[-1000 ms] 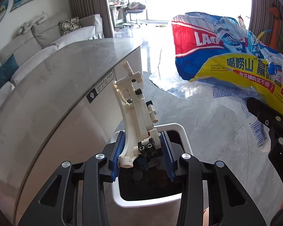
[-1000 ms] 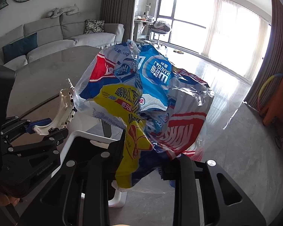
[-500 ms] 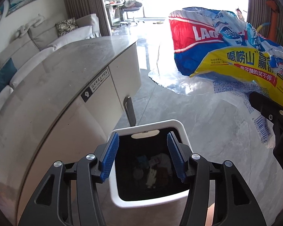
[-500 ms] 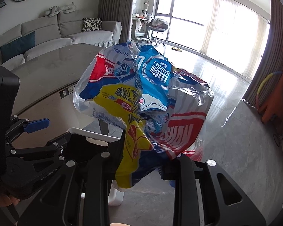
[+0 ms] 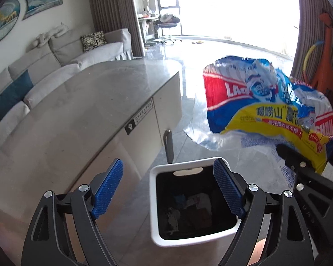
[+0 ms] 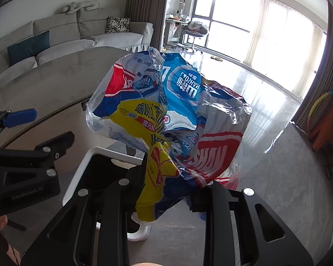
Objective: Collect trash
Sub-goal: 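Open the left gripper to drop the white plastic part into the bin, then lower the printed bag into the bin and open the right gripper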
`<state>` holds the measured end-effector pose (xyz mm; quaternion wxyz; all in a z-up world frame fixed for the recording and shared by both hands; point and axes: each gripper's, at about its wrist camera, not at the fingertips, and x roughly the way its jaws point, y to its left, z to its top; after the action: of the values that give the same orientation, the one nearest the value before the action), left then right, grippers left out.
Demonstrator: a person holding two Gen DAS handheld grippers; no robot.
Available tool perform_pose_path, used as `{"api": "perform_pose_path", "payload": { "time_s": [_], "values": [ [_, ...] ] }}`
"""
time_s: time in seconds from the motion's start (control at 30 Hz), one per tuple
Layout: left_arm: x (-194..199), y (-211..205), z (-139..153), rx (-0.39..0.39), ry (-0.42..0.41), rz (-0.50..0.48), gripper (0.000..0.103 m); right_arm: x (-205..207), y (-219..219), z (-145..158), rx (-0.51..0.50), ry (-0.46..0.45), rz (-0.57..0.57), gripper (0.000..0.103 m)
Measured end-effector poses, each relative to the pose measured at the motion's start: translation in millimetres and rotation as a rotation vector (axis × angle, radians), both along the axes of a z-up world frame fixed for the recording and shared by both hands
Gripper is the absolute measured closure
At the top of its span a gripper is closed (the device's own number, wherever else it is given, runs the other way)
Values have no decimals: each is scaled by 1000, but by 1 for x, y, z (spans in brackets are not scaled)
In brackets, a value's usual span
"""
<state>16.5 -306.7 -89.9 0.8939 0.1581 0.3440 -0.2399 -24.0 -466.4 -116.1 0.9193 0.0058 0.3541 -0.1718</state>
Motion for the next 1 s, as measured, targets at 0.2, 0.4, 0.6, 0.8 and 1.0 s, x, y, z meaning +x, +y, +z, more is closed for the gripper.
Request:
{"api": "perform_pose_path", "payload": {
  "time_s": [0.2, 0.4, 0.6, 0.8, 1.0],
  "values": [
    [6, 24, 22, -35, -44, 53, 13, 17, 13, -32, 13, 105, 46, 75],
    [12, 38, 28, -52, -52, 83, 13, 26, 20, -64, 21, 232, 77, 74],
    [11, 37, 32, -54, -60, 74, 13, 30, 30, -79, 11, 286, 106, 56],
    [13, 42, 29, -56, -54, 79, 13, 32, 42, -76, 10, 295, 130, 48],
    [12, 47, 29, -68, -44, 85, 13, 25, 43, -67, 15, 267, 137, 41]
  ]
}}
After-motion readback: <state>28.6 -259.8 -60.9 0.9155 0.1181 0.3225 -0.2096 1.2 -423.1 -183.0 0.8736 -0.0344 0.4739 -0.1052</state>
